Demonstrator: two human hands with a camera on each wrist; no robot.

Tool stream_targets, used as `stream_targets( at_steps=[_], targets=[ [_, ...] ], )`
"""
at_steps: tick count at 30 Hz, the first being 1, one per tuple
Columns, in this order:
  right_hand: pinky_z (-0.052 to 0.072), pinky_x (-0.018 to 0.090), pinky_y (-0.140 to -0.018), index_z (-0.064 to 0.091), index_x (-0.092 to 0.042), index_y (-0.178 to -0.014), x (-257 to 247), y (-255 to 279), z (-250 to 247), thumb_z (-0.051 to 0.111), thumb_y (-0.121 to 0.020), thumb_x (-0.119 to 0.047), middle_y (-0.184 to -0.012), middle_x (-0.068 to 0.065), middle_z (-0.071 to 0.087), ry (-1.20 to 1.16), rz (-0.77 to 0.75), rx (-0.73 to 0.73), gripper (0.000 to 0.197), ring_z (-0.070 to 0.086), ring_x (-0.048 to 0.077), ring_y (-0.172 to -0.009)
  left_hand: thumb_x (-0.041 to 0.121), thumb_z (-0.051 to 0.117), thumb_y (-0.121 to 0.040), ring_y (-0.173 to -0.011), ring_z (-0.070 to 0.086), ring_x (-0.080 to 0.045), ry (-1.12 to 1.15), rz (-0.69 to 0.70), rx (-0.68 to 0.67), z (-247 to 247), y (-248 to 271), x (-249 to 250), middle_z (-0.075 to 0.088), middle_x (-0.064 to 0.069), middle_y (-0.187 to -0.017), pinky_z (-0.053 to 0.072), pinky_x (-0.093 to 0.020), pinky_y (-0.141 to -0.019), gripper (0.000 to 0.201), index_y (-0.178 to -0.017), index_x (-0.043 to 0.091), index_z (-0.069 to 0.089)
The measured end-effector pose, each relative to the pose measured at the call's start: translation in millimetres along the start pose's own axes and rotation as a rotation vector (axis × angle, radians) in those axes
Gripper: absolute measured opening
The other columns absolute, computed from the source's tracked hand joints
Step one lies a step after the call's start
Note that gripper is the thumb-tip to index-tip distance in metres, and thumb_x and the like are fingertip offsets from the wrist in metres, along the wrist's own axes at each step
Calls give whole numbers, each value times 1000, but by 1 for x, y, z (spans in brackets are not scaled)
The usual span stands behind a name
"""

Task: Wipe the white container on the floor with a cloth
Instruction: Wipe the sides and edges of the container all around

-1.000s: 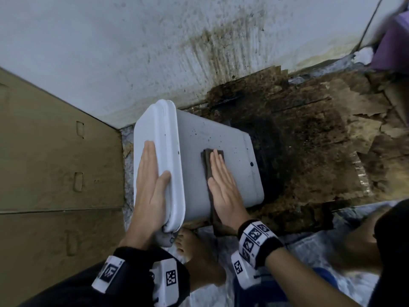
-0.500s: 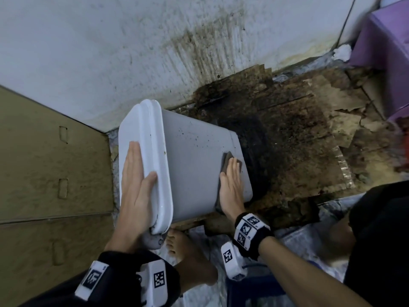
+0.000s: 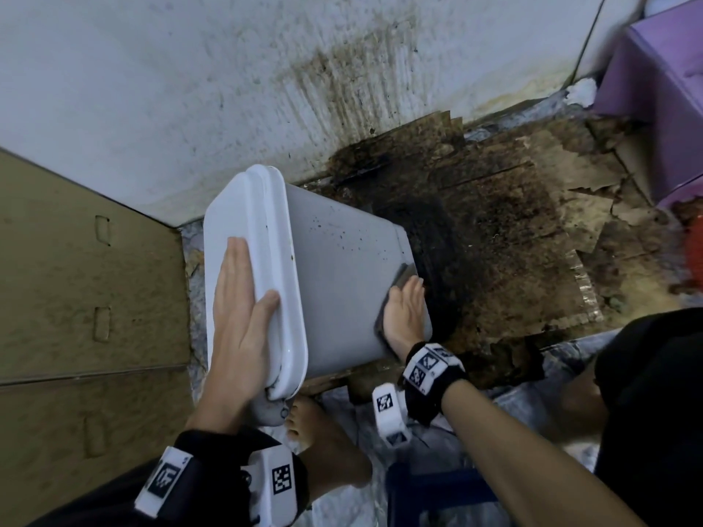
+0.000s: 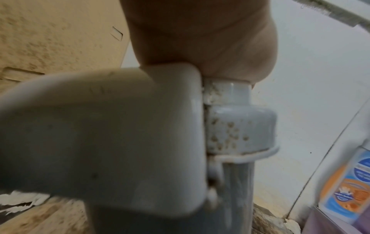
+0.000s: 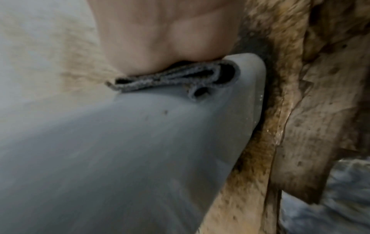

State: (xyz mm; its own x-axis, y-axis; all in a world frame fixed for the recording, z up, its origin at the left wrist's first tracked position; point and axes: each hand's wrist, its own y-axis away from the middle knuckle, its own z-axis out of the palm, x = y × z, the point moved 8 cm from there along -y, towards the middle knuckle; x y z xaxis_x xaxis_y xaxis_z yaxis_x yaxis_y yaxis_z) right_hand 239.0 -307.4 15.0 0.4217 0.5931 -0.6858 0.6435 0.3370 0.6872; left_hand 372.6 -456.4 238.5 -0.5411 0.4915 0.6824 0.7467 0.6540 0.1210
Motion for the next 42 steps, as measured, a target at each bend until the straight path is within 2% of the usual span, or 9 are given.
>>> stream_targets(
  at_steps=[4,11,17,21,25,29,33,36,42],
  targets=[
    [-9,32,-126,-2,2,-160,8,-8,-5,16,-111,-22,-171,14,-7,-59,116,61,58,-6,23,-159,42,34,-107,-157,-5,11,0,3,2,-2,0,-3,-3,29,-173,0,-38,-133,70,-168,32,1],
    [-10,32,-124,-6,-8,-162,-1,31,22,21,-111,-32,-171,3,-12,-22,16,21,63,-11,15,-158,41,35,-106,-157,-6,11,2,7,7,-2,-1,-3,-3,27,-174,0,-38,-133,71,-169,29,2],
    [-2,34,-126,4,7,-159,28,-7,-14,20,-112,-24,-170,20,1,-14,198,80,59,1,29,-159,44,35,-107,-158,-5,9,18,32,22,-1,0,-2,-3,34,-170,1,-40,-133,71,-169,30,3],
    [-2,33,-126,3,2,-161,24,14,-3,23,-111,-28,-171,15,-3,-28,191,103,61,-2,25,-159,44,36,-106,-157,-4,11,41,6,23,-4,0,-7,-3,37,-170,1,-36,-132,71,-168,32,4],
    [-10,29,-124,-5,-6,-162,-14,43,14,23,-111,-31,-172,6,-11,-20,11,27,63,-11,16,-158,40,36,-106,-157,-5,11,16,15,20,-4,-1,-4,-3,34,-170,1,-31,-131,70,-168,31,4],
    [-14,19,-119,-11,-17,-162,-85,84,30,18,-112,-31,-168,-9,-19,22,-348,-142,59,-18,3,-154,41,35,-107,-157,-6,9,-8,29,11,-3,-2,-1,-5,28,-173,0,-30,-131,68,-166,37,1],
    [-13,22,-123,-16,-27,-160,-127,112,39,18,-113,-31,-165,-16,-25,25,-555,-320,58,-24,-4,-150,46,32,-107,-157,-9,11,-48,33,4,-3,0,1,-8,29,-172,-4,-20,-128,65,-163,44,-2],
    [-13,21,-123,-16,-30,-160,-143,104,40,20,-113,-29,-165,-17,-27,82,-672,-369,59,-25,-6,-150,46,31,-108,-157,-9,10,-53,46,4,-4,1,0,-9,31,-172,-5,-15,-127,67,-165,41,-2],
    [-12,31,-125,-22,-28,-158,-172,50,51,17,-112,-39,-163,-17,-33,262,-791,-406,61,-28,-3,-150,43,34,-107,-157,-6,11,-4,-1,-10,-14,1,-16,-7,35,-171,1,-24,-129,69,-167,37,0]
  ],
)
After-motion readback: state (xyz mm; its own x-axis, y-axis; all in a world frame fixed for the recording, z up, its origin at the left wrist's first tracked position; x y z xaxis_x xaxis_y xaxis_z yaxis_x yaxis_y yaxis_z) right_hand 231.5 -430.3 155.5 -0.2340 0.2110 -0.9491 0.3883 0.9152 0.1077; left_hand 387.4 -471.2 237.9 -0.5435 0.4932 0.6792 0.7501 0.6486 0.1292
